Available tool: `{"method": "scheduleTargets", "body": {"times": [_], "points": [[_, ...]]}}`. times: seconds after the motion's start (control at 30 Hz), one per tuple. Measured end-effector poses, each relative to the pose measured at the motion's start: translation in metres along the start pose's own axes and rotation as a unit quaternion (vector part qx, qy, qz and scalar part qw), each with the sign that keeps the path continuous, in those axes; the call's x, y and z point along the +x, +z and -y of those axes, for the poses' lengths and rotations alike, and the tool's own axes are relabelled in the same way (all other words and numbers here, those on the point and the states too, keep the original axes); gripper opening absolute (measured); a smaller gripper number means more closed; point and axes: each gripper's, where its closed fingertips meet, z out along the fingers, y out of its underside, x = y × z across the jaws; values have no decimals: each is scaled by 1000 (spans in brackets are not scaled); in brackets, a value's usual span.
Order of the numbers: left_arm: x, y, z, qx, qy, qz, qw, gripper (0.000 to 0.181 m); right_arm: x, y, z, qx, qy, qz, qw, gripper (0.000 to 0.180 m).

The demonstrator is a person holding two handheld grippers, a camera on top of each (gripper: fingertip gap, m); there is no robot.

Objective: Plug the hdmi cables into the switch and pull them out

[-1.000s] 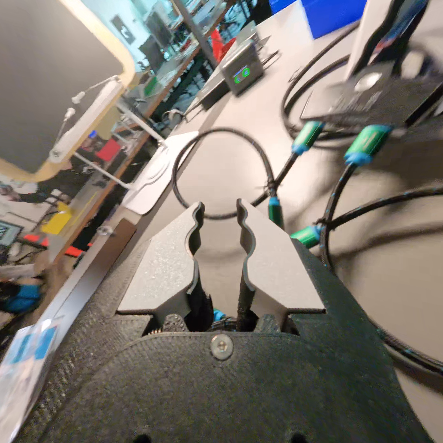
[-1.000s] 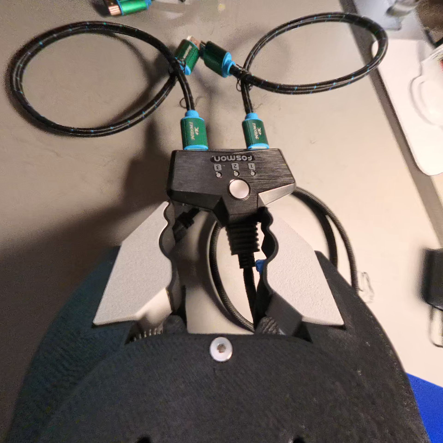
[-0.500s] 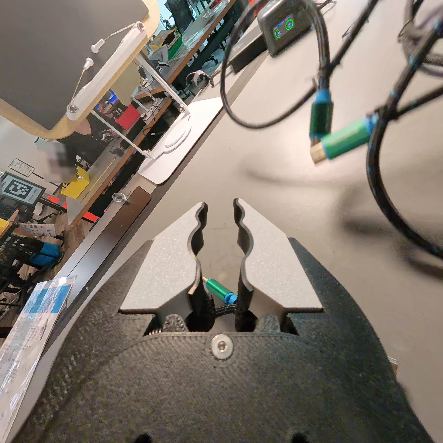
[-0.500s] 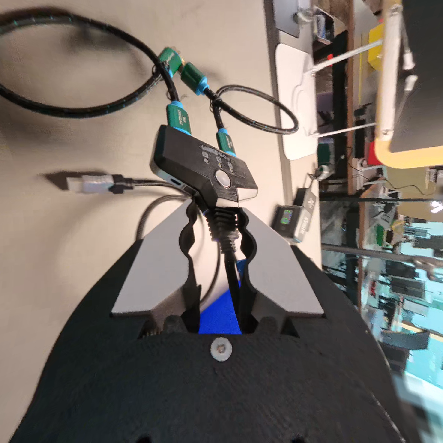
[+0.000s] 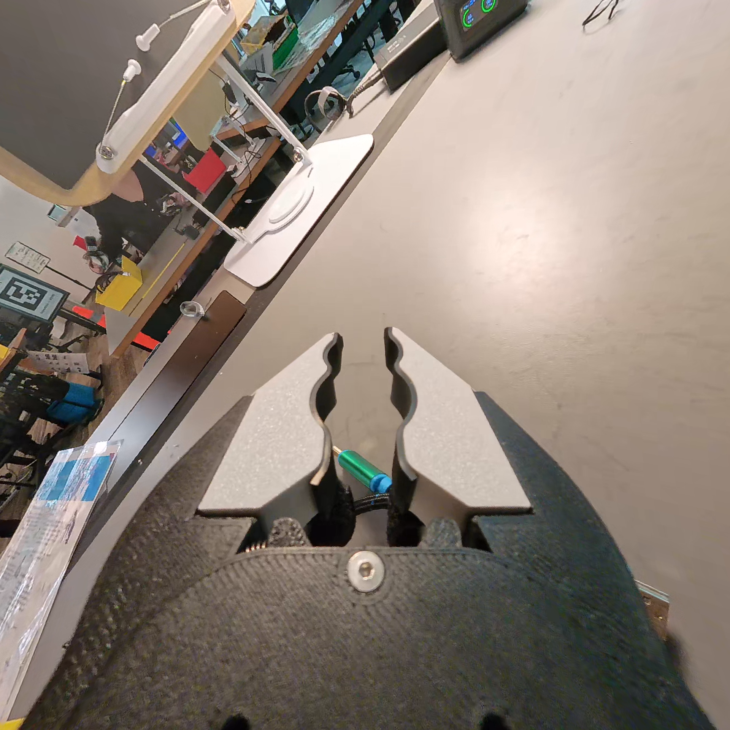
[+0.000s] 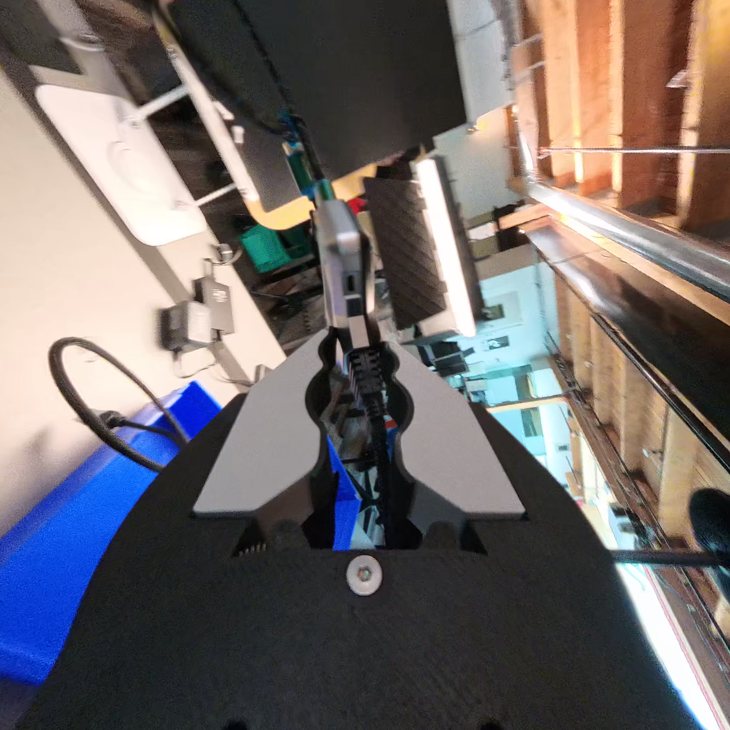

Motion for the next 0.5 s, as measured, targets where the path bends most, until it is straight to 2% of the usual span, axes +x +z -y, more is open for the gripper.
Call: {"method": "scheduleTargets", "body": {"times": [0.1, 0.2, 0.4, 0.5], "points": [[3, 1, 0, 0, 2, -4, 1000, 22, 32, -4, -26, -22, 34, -35, 999, 21], [4, 1, 1, 1, 1, -5, 1000, 22, 16, 6, -73, -56, 38, -37, 997, 21], [7, 2, 1, 0, 1, -10, 1000, 21, -100, 32, -196, -168, 22, -24, 985, 21], [11, 3, -1, -4, 8, -14, 1000, 21, -170, 39, -246, -211, 59, 19, 975, 21]]}}
